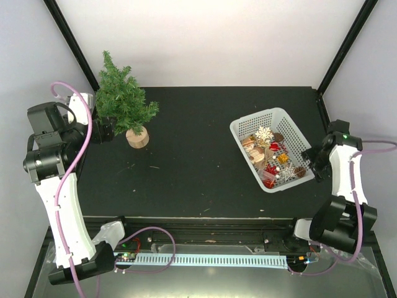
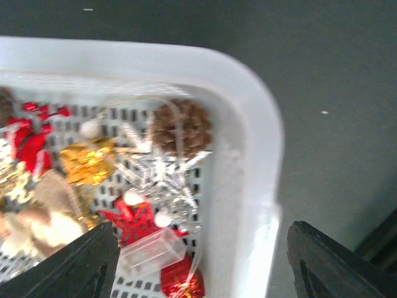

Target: Decorate the small christmas tree

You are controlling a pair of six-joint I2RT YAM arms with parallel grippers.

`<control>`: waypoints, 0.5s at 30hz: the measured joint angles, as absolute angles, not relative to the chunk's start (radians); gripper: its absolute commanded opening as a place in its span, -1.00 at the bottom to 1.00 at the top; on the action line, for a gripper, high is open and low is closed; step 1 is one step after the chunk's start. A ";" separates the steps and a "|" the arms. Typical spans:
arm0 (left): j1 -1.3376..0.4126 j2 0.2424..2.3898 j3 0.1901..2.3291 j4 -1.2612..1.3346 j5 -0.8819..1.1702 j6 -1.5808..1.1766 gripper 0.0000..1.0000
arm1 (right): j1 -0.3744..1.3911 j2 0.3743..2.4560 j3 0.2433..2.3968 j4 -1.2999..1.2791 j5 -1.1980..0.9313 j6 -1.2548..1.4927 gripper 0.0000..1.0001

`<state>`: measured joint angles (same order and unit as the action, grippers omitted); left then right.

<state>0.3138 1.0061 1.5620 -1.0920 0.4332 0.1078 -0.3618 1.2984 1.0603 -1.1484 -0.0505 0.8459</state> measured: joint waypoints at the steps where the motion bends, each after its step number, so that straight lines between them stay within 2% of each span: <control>1: 0.315 1.008 1.562 -1.092 0.435 0.107 0.85 | -0.344 1.298 1.079 -1.153 -0.054 0.848 0.53; 10: 0.320 1.022 1.562 -1.093 0.453 0.109 0.85 | -0.224 1.240 1.196 -1.168 -0.083 0.857 0.64; 15: 0.320 1.023 1.564 -1.094 0.462 0.131 0.82 | -0.059 1.161 1.177 -1.135 -0.131 0.835 0.65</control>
<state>0.3202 1.0233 1.5642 -1.0943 0.4618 0.1307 -0.0593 1.1606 1.1767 -1.1355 -0.1314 0.8349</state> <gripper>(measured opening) 0.921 0.821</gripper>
